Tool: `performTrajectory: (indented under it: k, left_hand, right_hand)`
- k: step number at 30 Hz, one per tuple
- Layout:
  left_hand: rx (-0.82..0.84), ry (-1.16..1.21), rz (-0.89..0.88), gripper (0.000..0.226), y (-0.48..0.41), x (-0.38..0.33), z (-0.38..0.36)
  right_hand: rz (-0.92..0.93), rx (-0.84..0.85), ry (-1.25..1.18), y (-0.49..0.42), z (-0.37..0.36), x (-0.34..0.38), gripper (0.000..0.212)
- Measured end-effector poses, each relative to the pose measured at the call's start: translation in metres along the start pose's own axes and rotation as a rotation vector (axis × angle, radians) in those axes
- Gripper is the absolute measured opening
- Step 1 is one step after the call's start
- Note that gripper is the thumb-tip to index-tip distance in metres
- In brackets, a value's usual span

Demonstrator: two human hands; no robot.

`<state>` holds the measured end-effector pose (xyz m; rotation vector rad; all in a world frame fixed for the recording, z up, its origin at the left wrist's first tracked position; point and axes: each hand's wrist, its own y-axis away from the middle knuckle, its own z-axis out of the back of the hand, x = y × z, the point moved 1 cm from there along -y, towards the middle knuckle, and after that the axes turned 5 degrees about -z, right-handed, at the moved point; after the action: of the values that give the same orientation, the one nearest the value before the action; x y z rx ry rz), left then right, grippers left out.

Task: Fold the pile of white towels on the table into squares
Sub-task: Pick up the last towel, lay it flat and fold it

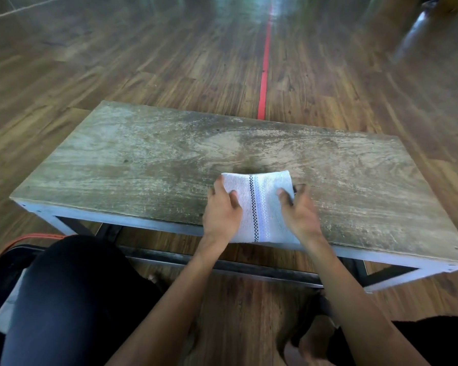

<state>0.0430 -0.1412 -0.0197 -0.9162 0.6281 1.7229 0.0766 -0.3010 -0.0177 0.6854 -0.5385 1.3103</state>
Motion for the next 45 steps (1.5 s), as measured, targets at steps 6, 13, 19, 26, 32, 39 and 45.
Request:
performTrajectory:
  k: [6, 13, 19, 26, 32, 39, 45]
  left_hand:
    - [-0.028, 0.577, 0.224, 0.047, 0.017, -0.007, 0.027]
    - [-0.082, 0.750, 0.205, 0.046, 0.055, -0.004, 0.105]
    - [-0.323, 0.690, 0.099, 0.045, 0.106, 0.023, 0.208]
    - [-0.713, 0.653, 0.047, 0.049, 0.184, 0.069, 0.298]
    - [-0.959, 0.600, 0.163, 0.051, 0.232, 0.109, 0.334]
    - [-1.040, 0.552, 0.371, 0.055, 0.238, 0.186, 0.345]
    - [-1.014, 0.577, 0.509, 0.063, 0.197, 0.291, 0.336]
  right_hand:
    - [0.120, -0.061, -0.304, 0.028, 0.010, 0.011, 0.028]
    - [0.304, -0.056, -0.419, 0.078, 0.001, 0.060, 0.027]
    - [0.412, 0.166, -0.462, 0.128, -0.040, 0.147, 0.025]
    - [0.587, 0.460, -0.454, 0.201, -0.108, 0.229, 0.027]
    - [0.664, 0.751, -0.392, 0.242, -0.174, 0.265, 0.033]
    - [0.628, 0.960, -0.170, 0.252, -0.271, 0.280, 0.034]
    - [0.534, 1.047, -0.062, 0.223, -0.389, 0.277, 0.035]
